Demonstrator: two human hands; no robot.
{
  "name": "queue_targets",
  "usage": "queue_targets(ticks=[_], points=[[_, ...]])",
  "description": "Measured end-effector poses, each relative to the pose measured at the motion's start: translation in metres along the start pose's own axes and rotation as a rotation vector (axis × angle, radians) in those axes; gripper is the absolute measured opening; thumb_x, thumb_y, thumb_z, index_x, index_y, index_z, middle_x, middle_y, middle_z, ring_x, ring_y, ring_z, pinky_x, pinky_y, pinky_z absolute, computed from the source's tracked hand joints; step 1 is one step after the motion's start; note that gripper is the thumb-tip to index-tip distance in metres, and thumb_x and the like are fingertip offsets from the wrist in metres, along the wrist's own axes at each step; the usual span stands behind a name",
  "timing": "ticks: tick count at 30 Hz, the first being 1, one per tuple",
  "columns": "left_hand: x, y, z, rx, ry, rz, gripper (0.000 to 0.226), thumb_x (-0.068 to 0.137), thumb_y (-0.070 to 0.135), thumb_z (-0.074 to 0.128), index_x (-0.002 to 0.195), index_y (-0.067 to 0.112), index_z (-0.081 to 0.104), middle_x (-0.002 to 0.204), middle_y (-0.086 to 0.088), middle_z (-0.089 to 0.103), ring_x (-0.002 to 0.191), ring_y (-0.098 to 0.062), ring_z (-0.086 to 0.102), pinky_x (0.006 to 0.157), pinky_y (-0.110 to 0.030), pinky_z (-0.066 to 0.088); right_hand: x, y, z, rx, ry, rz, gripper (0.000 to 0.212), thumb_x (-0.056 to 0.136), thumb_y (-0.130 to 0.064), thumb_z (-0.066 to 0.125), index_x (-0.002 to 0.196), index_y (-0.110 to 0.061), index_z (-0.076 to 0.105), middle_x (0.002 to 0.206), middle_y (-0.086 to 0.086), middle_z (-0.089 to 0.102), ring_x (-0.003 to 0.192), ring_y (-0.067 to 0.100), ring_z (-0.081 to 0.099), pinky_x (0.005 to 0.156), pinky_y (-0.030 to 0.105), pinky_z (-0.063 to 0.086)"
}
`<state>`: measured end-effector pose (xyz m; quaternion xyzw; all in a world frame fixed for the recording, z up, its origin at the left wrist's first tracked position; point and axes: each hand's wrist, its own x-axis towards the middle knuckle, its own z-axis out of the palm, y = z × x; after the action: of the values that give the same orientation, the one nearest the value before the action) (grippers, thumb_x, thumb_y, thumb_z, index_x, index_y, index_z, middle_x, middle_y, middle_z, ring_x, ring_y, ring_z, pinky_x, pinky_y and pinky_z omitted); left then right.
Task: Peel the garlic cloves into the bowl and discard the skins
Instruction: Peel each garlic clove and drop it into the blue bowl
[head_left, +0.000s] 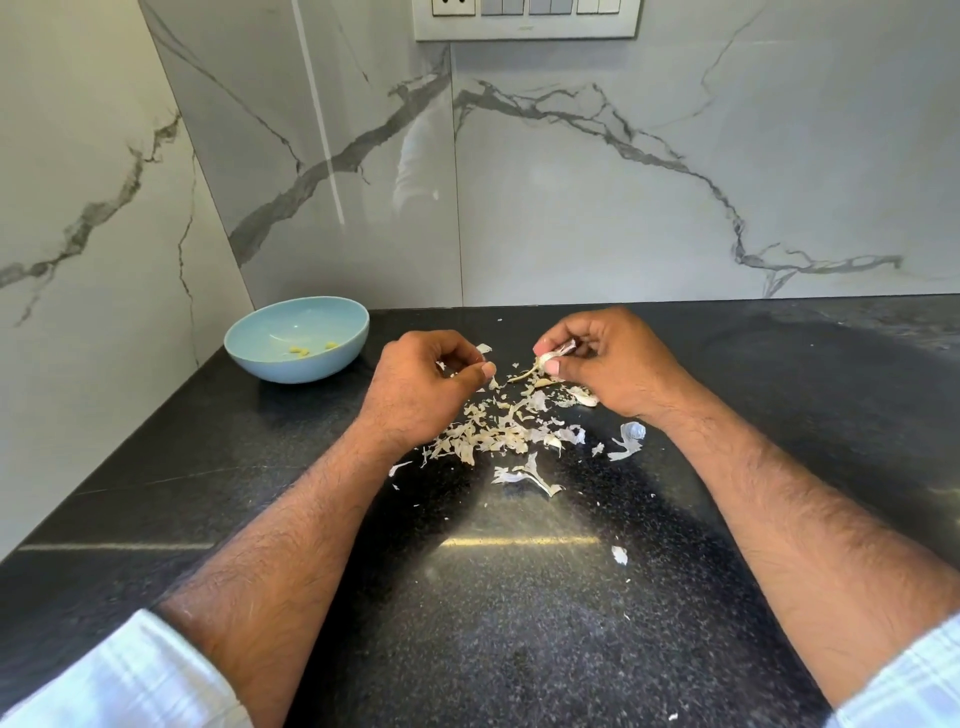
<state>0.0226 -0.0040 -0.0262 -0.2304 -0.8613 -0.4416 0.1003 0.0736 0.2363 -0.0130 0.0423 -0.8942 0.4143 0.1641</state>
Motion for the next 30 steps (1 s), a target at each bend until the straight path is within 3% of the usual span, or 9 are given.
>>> queue_targets(ticks=[2, 4, 8, 14, 19, 23, 27, 30], points=[[-0.001, 0.002, 0.001, -0.034, -0.009, -0.011, 0.011, 0.093, 0.041, 0.082, 0.091, 0.031, 0.078, 0.085, 0.012, 0.076, 0.068, -0.006, 0.072, 0.069, -0.032, 0.061, 0.001, -0.002, -0.002, 0.198, -0.012, 0.054, 0.019, 0.087, -0.009, 0.084, 0.102, -0.020, 0.082, 0.094, -0.004, 0.081, 0.088, 0.016, 0.075, 0.082, 0.028, 0.061], [-0.002, 0.006, 0.003, -0.114, -0.032, -0.024, 0.010, 0.093, 0.035, 0.083, 0.094, 0.027, 0.079, 0.087, 0.008, 0.078, 0.064, -0.008, 0.072, 0.064, -0.028, 0.060, 0.001, -0.002, -0.003, 0.353, -0.037, 0.073, 0.018, 0.090, -0.008, 0.079, 0.108, -0.013, 0.081, 0.096, 0.005, 0.081, 0.090, 0.023, 0.074, 0.077, 0.029, 0.059], [-0.004, 0.014, 0.005, -0.288, -0.067, -0.036, 0.015, 0.091, 0.031, 0.085, 0.101, 0.021, 0.078, 0.087, 0.001, 0.080, 0.064, -0.014, 0.073, 0.056, -0.026, 0.058, -0.001, -0.006, 0.000, 0.555, -0.065, 0.096, 0.018, 0.092, -0.003, 0.074, 0.111, 0.000, 0.076, 0.095, 0.016, 0.080, 0.082, 0.023, 0.072, 0.066, 0.026, 0.056], [-0.007, 0.022, 0.007, -0.403, -0.114, -0.017, 0.021, 0.089, 0.018, 0.086, 0.107, 0.010, 0.079, 0.087, -0.001, 0.080, 0.064, -0.011, 0.071, 0.053, -0.016, 0.052, 0.002, -0.004, 0.014, 0.481, -0.004, 0.083, 0.013, 0.084, -0.009, 0.084, 0.094, -0.006, 0.077, 0.077, 0.007, 0.075, 0.064, 0.011, 0.063, 0.056, 0.024, 0.049], [-0.005, 0.017, 0.006, -0.409, -0.050, -0.022, 0.012, 0.092, 0.011, 0.084, 0.103, 0.008, 0.080, 0.084, -0.004, 0.080, 0.068, -0.015, 0.076, 0.055, -0.017, 0.054, -0.001, -0.007, 0.014, 0.480, -0.064, 0.105, 0.014, 0.091, 0.002, 0.074, 0.101, -0.007, 0.079, 0.090, 0.006, 0.081, 0.080, 0.012, 0.072, 0.066, 0.027, 0.052], [-0.001, 0.010, 0.004, -0.394, 0.003, -0.029, 0.010, 0.091, 0.016, 0.085, 0.100, 0.014, 0.081, 0.086, -0.001, 0.082, 0.077, -0.020, 0.080, 0.063, -0.022, 0.058, -0.001, -0.008, 0.005, 0.397, -0.039, 0.128, 0.026, 0.093, -0.002, 0.073, 0.106, -0.023, 0.080, 0.111, -0.008, 0.079, 0.107, 0.005, 0.069, 0.082, 0.024, 0.050], [-0.001, 0.009, 0.007, -0.386, -0.036, 0.036, 0.012, 0.087, 0.012, 0.087, 0.098, 0.011, 0.081, 0.087, -0.002, 0.082, 0.080, -0.021, 0.081, 0.070, -0.031, 0.063, -0.002, -0.012, 0.000, 0.414, -0.077, 0.118, 0.021, 0.093, -0.024, 0.076, 0.114, -0.019, 0.079, 0.103, -0.005, 0.081, 0.099, 0.002, 0.072, 0.076, 0.018, 0.043], [-0.003, 0.011, 0.008, -0.346, -0.031, 0.087, 0.012, 0.087, 0.012, 0.088, 0.096, 0.011, 0.082, 0.088, 0.001, 0.082, 0.079, -0.018, 0.080, 0.073, -0.035, 0.066, -0.003, -0.013, 0.007, 0.426, -0.092, 0.089, 0.023, 0.087, -0.012, 0.081, 0.110, -0.009, 0.079, 0.095, 0.003, 0.082, 0.086, 0.004, 0.075, 0.066, 0.011, 0.048]])
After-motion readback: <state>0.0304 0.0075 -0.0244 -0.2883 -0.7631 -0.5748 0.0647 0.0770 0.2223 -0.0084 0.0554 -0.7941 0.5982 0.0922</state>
